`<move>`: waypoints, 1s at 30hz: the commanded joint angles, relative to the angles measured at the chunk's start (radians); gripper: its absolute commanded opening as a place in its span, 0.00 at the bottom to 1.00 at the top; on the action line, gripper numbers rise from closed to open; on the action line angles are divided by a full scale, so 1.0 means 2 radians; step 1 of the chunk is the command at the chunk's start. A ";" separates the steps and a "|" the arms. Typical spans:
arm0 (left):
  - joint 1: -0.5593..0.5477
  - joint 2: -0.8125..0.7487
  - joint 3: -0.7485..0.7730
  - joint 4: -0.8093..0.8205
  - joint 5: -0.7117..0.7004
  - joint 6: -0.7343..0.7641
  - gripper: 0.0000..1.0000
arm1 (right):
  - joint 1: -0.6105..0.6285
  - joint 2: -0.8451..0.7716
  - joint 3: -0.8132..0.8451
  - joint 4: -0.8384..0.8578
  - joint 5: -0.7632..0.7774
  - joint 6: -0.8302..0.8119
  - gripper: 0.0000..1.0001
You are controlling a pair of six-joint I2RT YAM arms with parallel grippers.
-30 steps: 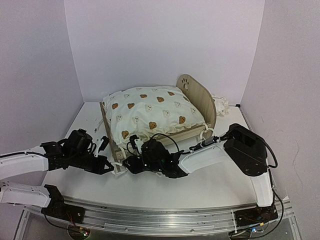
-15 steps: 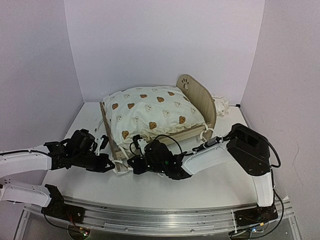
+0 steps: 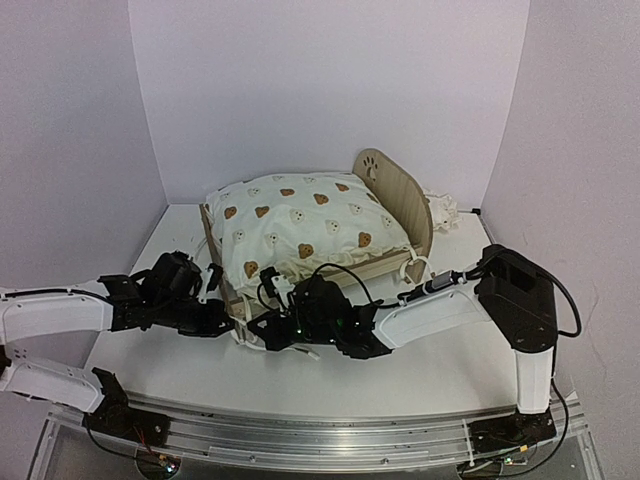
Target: Set up the pet bed
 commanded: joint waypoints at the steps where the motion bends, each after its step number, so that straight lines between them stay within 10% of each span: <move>1: -0.013 0.015 0.040 0.046 0.019 0.022 0.00 | 0.004 -0.016 0.004 0.001 -0.023 0.008 0.00; 13: -0.019 0.068 0.024 0.113 0.038 0.073 0.00 | 0.003 -0.004 0.009 0.001 -0.036 0.002 0.01; 24: -0.019 0.105 0.008 0.121 0.022 0.154 0.00 | -0.008 -0.038 -0.056 -0.010 -0.036 0.036 0.39; 30: -0.019 0.112 0.008 0.119 0.028 0.177 0.00 | -0.034 -0.075 -0.095 -0.009 -0.043 0.060 0.43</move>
